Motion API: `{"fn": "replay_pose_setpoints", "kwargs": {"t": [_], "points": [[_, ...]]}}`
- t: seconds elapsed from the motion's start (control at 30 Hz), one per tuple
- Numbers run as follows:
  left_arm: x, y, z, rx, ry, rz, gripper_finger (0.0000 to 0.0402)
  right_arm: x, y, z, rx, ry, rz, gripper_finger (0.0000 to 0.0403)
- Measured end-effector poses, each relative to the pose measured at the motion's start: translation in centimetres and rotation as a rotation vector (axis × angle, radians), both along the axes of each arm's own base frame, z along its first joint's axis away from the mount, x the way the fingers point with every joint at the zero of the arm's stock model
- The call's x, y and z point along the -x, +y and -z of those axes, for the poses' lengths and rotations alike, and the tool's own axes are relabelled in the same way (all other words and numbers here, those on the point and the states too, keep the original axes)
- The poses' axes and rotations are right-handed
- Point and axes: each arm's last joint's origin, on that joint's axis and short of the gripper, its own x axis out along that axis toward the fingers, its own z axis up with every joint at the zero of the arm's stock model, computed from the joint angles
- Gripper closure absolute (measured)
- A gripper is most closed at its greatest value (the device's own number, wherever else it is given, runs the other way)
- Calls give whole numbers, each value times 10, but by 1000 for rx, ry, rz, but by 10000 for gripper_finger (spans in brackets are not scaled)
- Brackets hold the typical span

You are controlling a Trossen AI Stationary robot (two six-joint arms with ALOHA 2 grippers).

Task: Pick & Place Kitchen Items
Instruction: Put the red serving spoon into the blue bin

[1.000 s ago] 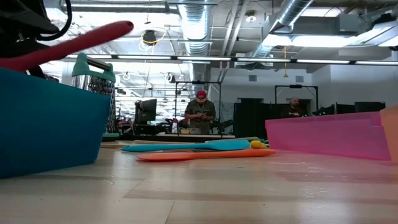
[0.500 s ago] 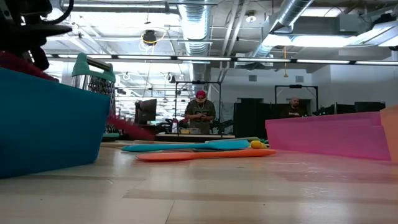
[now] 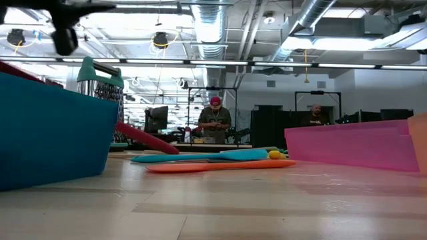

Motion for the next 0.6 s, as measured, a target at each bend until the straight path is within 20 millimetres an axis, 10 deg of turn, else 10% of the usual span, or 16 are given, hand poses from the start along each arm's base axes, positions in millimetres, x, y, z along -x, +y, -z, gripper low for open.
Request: {"fn": "replay_pose_setpoints", "kwargs": {"t": [0.23,0.43,0.6], "points": [[-19,30,-9,-24,-36,-81,274,-25,-5,11,-12,96,9,112],[-40,53,-74,-136,-213,35,265,-20,-9,10,-15,90,46,112],[-61,70,-94,-182,183,132,286,-9,-10,7,-27,63,72,112]]}}
